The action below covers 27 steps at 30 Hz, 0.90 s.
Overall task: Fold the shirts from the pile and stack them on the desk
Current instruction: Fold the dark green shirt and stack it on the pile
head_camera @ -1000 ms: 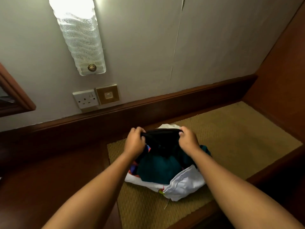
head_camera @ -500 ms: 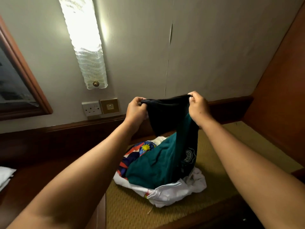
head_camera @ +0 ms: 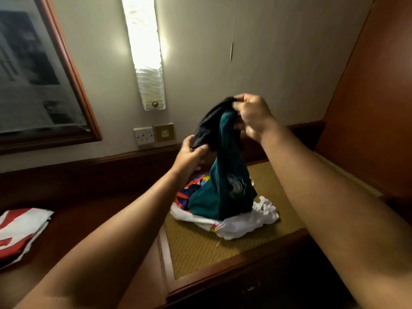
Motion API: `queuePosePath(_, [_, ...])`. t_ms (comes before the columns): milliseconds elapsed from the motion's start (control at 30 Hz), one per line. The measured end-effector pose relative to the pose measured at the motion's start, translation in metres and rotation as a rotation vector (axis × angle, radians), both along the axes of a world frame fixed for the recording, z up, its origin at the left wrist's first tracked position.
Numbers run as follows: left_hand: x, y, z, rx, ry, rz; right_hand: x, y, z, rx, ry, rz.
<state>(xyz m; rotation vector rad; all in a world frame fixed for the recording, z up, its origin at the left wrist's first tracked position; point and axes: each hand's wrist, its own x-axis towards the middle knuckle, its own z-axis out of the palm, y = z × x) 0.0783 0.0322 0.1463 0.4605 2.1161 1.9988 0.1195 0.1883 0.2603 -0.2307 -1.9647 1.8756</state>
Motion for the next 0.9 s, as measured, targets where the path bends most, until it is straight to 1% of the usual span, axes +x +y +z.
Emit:
queuePosePath(33, [0.017, -0.014, -0.009, -0.069, 0.009, -0.081, 0.011, -0.021, 0.005, -0.101, 0.023, 0.027])
queuePosePath(100, [0.043, -0.023, -0.026, -0.199, -0.031, -0.251, 0.025, -0.05, 0.016, -0.255, 0.048, 0.083])
queuePosePath(133, [0.056, -0.033, -0.034, -0.255, -0.036, -0.275, 0.034, -0.07, 0.019, -0.307, 0.064, 0.11])
queuePosePath(200, [0.075, -0.051, -0.043, -0.279, 0.0, -0.183, 0.057, -0.108, 0.027, -0.409, 0.13, 0.154])
queuePosePath(233, [0.084, -0.06, -0.042, -0.237, -0.002, -0.119, 0.069, -0.123, 0.033, -0.44, 0.166, 0.181])
queuePosePath(267, [0.089, -0.069, -0.039, -0.137, -0.039, -0.075, 0.08, -0.136, 0.037, -0.452, 0.204, 0.222])
queuePosePath(333, [0.101, -0.086, -0.025, 0.097, -0.187, -0.046, 0.102, -0.156, 0.04, -0.371, 0.221, 0.266])
queuePosePath(367, [0.105, -0.097, -0.017, 0.192, -0.238, -0.018, 0.111, -0.161, 0.032, -0.247, 0.205, 0.223])
queuePosePath(433, [0.112, -0.119, -0.003, 0.306, -0.295, 0.029, 0.127, -0.163, -0.008, 0.108, 0.177, -0.019])
queuePosePath(467, [0.113, -0.13, 0.0, 0.339, -0.307, 0.037, 0.134, -0.163, -0.039, 0.241, 0.135, -0.135])
queuePosePath(500, [0.114, -0.142, 0.003, 0.348, -0.3, 0.035, 0.143, -0.164, -0.078, 0.294, 0.05, -0.178])
queuePosePath(533, [0.115, -0.151, 0.002, 0.358, -0.288, 0.032, 0.155, -0.172, -0.116, 0.236, -0.059, -0.113])
queuePosePath(600, [0.117, -0.166, -0.003, 0.358, -0.297, 0.057, 0.175, -0.197, -0.182, 0.019, -0.279, 0.103])
queuePosePath(667, [0.122, -0.18, -0.008, 0.326, -0.308, 0.155, 0.181, -0.216, -0.223, -0.101, -0.425, 0.169])
queuePosePath(700, [0.121, -0.189, -0.013, 0.291, -0.298, 0.219, 0.178, -0.219, -0.234, -0.131, -0.451, 0.156])
queuePosePath(767, [0.12, -0.212, -0.023, 0.198, -0.265, 0.304, 0.173, -0.218, -0.236, -0.186, -0.433, 0.119])
queuePosePath(833, [0.119, -0.239, -0.035, 0.037, -0.215, 0.384, 0.17, -0.21, -0.226, -0.241, -0.379, 0.122])
queuePosePath(900, [0.119, -0.266, -0.047, -0.121, -0.175, 0.47, 0.17, -0.204, -0.209, -0.35, -0.308, 0.143])
